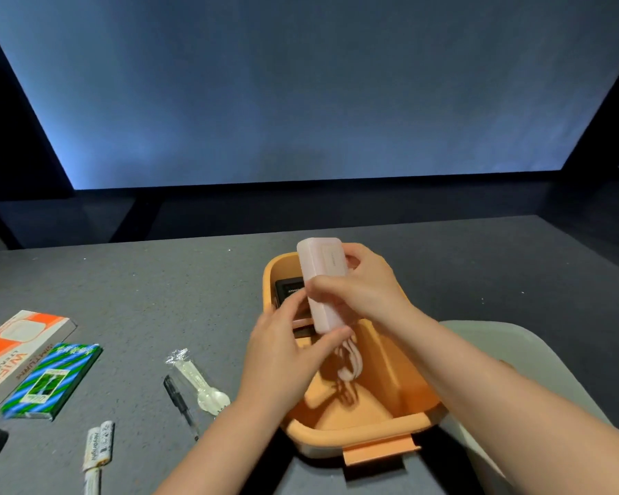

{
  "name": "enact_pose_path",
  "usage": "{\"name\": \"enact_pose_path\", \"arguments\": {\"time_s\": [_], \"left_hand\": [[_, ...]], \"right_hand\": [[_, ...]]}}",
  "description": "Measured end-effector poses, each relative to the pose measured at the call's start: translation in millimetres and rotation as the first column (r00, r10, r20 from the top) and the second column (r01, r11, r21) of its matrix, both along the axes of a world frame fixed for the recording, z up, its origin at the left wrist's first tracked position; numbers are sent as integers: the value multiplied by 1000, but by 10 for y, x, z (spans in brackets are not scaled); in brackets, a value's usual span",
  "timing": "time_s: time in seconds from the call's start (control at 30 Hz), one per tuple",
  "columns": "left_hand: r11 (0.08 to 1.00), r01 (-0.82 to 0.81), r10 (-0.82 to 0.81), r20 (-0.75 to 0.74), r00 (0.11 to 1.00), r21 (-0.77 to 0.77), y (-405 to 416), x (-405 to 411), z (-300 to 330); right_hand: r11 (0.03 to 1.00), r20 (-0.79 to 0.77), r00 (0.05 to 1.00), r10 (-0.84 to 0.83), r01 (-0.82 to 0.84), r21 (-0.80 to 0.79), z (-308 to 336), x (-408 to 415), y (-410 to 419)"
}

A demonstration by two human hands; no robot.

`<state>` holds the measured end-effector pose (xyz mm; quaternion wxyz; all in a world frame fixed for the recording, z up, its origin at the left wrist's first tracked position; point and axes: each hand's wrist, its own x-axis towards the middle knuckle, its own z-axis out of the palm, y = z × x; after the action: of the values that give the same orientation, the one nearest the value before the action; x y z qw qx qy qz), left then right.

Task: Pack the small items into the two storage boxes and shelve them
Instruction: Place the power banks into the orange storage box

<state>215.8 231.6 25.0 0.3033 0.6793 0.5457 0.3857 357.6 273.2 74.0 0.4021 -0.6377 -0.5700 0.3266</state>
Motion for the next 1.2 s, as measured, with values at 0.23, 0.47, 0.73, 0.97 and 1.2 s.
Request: {"name": "enact_pose_path", "arguments": {"time_s": [0.23, 0.47, 0.73, 0.97, 1.2], "left_hand": [[999, -50, 46, -243, 969, -12, 200, -331, -265], [999, -42, 37, -148, 988, -27, 210, -387, -303], [998, -54, 49, -96, 994, -45, 214, -372, -362], [994, -80, 73, -97, 993, -71, 216, -367, -403], [993, -93, 83, -131, 988, -77, 186, -349, -341]], "right_hand": [[954, 595, 751, 287, -283, -102, -63, 160, 574], [826, 783, 376, 495, -484, -290, -46, -37, 916], [835, 728, 494, 475, -514, -195, -246, 114, 901], [921, 700, 691, 183, -370, 124, -585, 116, 575], [939, 674, 724, 144, -316, 138, -641, 29, 494]]}}
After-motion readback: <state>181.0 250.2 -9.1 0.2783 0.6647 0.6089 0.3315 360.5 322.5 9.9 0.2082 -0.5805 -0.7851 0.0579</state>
